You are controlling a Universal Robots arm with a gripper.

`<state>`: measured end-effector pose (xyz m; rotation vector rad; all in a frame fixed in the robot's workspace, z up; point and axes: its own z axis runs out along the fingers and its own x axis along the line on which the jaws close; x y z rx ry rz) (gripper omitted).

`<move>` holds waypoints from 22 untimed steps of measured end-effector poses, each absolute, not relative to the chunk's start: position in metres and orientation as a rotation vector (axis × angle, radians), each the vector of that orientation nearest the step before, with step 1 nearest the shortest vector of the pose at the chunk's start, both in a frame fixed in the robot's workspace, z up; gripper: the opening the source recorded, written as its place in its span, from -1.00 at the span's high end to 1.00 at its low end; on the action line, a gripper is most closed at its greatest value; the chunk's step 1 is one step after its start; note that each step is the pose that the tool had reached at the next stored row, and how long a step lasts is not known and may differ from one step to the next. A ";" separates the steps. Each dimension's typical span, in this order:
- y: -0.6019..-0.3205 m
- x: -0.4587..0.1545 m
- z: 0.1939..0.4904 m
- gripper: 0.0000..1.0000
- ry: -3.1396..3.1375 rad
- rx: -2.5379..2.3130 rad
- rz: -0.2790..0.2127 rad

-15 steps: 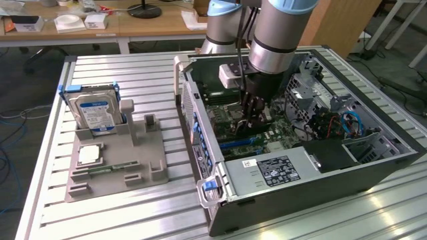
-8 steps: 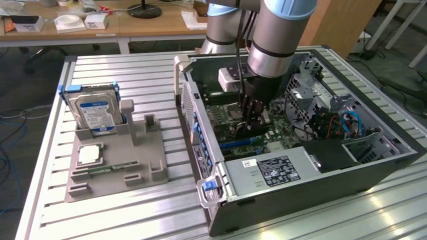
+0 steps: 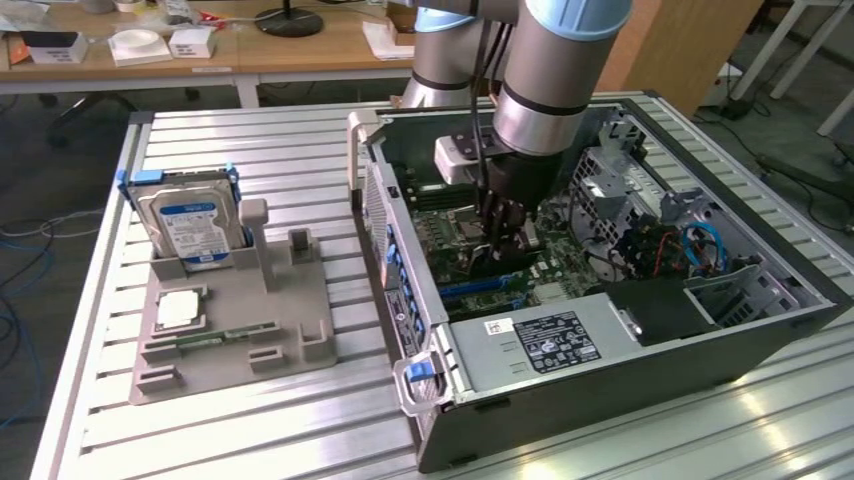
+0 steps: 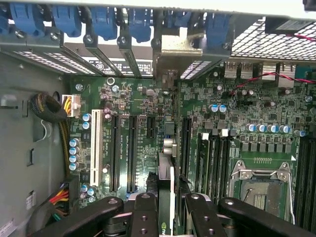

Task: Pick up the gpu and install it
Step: 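Insert the gpu into the slot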

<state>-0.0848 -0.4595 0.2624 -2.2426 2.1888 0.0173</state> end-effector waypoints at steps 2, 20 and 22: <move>-0.459 -0.085 0.262 0.47 2.189 -2.242 0.017; -0.459 -0.086 0.260 0.47 2.186 -2.240 0.011; -0.459 -0.086 0.260 0.47 2.186 -2.240 0.011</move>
